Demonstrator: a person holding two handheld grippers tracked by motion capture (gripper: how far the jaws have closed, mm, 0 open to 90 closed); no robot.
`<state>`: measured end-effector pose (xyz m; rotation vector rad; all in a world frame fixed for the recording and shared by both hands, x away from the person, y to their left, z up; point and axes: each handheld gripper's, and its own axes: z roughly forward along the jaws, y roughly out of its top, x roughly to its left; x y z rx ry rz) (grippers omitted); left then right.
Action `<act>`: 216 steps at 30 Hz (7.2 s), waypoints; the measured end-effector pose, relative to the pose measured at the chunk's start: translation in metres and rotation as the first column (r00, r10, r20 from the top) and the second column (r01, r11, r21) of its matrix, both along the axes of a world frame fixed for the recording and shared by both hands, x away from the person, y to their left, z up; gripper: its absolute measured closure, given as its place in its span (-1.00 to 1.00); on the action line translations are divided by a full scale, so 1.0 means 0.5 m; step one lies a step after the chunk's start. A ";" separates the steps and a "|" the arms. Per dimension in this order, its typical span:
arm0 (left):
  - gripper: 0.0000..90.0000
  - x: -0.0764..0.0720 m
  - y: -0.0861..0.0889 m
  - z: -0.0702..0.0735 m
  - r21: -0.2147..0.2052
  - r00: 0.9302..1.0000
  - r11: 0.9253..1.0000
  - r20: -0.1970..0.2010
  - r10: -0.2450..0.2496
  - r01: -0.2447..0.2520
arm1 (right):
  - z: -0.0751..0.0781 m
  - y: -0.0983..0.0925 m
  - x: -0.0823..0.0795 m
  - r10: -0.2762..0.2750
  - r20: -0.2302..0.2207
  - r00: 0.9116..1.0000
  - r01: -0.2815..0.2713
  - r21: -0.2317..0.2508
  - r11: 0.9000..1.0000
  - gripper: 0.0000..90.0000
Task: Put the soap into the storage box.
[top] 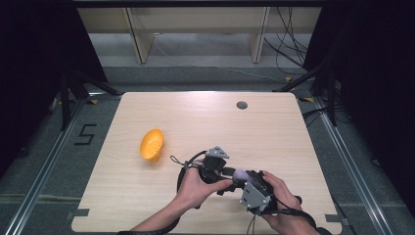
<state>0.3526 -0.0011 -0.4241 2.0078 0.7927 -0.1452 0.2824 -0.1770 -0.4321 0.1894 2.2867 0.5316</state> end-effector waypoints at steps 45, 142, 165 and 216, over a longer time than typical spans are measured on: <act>0.30 0.005 0.011 0.001 -0.080 1.000 0.996 0.000 0.029 -0.029 | 0.012 0.003 0.002 0.004 0.043 0.999 -0.005 0.033 0.999 -0.23; 0.30 -0.020 0.212 -0.002 -0.037 0.755 0.817 0.360 0.548 -0.576 | -0.001 -0.113 0.023 -0.181 -0.102 0.978 0.200 0.228 0.953 -0.20; 0.30 -0.011 0.294 0.009 -0.080 0.665 0.734 0.367 0.651 -0.675 | -0.003 -0.117 0.030 -0.200 -0.112 0.973 0.221 0.231 0.948 -0.20; 0.30 0.135 0.404 -0.079 0.053 0.548 0.582 0.416 0.726 -0.811 | -0.008 -0.116 0.040 -0.201 -0.128 0.971 0.227 0.234 0.945 -0.20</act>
